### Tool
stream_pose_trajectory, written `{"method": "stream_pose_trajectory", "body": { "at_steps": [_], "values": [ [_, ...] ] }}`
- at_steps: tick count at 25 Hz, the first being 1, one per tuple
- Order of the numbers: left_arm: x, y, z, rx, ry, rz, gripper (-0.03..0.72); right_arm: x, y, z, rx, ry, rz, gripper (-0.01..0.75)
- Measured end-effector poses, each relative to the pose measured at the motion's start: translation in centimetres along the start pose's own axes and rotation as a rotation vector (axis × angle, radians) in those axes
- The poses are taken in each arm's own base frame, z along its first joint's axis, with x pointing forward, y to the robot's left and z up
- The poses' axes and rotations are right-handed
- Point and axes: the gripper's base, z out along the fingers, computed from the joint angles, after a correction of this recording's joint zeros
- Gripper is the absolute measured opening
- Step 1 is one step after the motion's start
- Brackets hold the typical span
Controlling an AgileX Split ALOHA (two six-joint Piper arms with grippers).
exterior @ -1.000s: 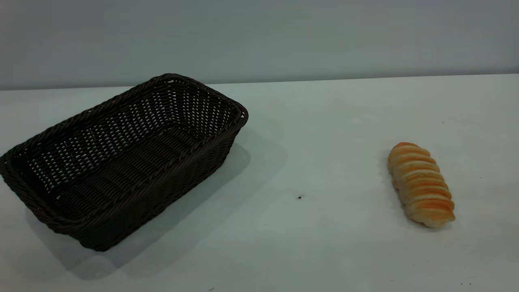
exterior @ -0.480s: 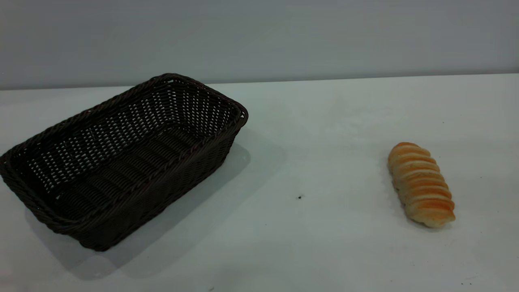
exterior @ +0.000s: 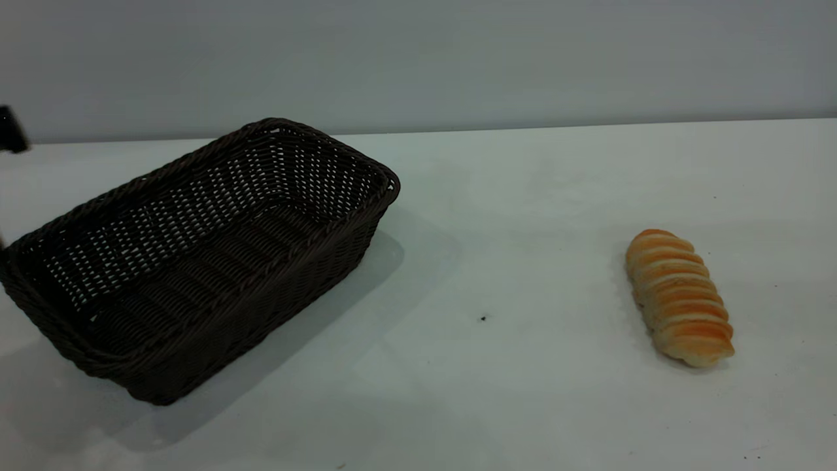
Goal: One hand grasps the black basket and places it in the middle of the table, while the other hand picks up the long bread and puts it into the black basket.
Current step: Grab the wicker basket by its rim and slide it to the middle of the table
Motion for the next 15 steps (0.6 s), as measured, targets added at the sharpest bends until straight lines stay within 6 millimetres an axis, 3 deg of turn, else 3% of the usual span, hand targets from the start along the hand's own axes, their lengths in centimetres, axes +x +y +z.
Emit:
{"method": "stream_pose_trajectory", "body": {
  "at_steps": [15],
  "values": [
    [-0.1,-2.0,9.0,0.012,0.102,-0.146,0.544,0.0,0.0,0.0,0.001,-0.002,-0.003,0.529]
  ]
}}
